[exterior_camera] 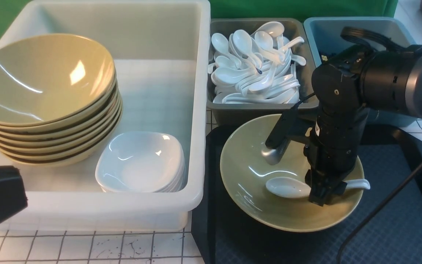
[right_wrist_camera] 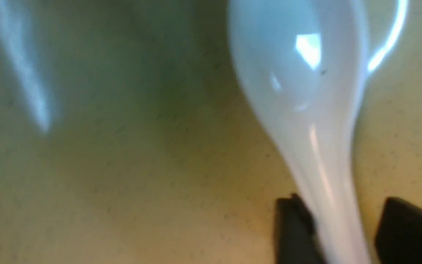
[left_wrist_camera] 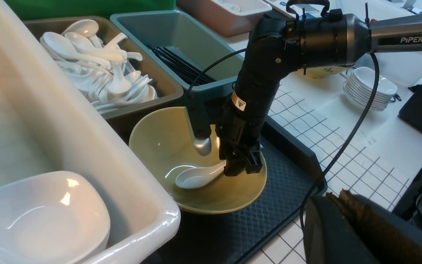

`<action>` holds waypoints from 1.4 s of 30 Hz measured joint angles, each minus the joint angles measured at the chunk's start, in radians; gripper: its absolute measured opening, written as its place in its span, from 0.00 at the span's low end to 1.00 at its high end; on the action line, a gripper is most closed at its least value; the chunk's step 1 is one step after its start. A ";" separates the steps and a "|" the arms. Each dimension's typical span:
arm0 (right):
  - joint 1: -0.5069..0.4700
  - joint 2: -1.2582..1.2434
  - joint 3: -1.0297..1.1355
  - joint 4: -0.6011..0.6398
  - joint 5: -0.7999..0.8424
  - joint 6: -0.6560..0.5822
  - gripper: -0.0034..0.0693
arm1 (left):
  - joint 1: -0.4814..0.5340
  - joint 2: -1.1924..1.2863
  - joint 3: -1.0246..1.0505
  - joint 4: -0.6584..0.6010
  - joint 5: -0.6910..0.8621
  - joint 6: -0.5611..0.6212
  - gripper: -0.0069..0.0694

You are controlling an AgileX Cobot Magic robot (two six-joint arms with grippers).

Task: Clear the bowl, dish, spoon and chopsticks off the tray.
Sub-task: Use the right arm to grab the soup spoon in the middle, then use the right arm to put the soup spoon into the small storage box in the middle

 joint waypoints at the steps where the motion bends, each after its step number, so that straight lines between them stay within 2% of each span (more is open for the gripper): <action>1: 0.000 0.001 -0.003 0.000 0.007 -0.007 0.39 | 0.000 0.000 0.000 0.000 0.000 0.000 0.09; 3: 0.000 0.005 -0.019 0.001 0.046 -0.017 0.25 | 0.000 0.000 0.000 0.004 0.000 0.000 0.09; 4: 0.000 0.005 -0.043 0.001 0.080 -0.012 0.23 | 0.000 0.000 0.000 0.007 -0.001 0.000 0.09; 9: 0.000 -0.021 -0.171 0.000 0.155 0.057 0.23 | 0.000 0.010 0.000 0.042 -0.027 0.000 0.09; 12: -0.010 -0.069 -0.293 0.004 0.136 0.182 0.23 | 0.000 0.058 0.000 0.084 -0.064 0.000 0.09; 16: -0.040 -0.071 -0.372 0.004 -0.022 0.303 0.23 | 0.000 0.106 0.000 0.096 -0.135 -0.002 0.09; 19: -0.087 0.002 -0.455 0.004 -0.222 0.403 0.23 | 0.000 0.143 0.000 0.096 -0.256 -0.003 0.09; 24: -0.138 0.195 -0.598 0.003 -0.437 0.482 0.23 | 0.000 0.175 0.000 0.096 -0.393 -0.026 0.09; 29: -0.160 0.353 -0.741 0.001 -0.556 0.515 0.24 | 0.000 0.186 0.000 0.096 -0.409 -0.029 0.09; 32: -0.164 0.431 -0.811 0.001 -0.580 0.520 0.31 | 0.000 0.190 0.000 0.096 -0.408 -0.033 0.09; 39: -0.164 0.465 -0.829 0.001 -0.525 0.522 0.75 | 0.000 0.197 0.000 0.096 -0.365 -0.036 0.09; 42: -0.164 0.412 -0.829 0.001 -0.414 0.523 0.84 | 0.000 0.197 0.000 0.096 -0.347 -0.037 0.09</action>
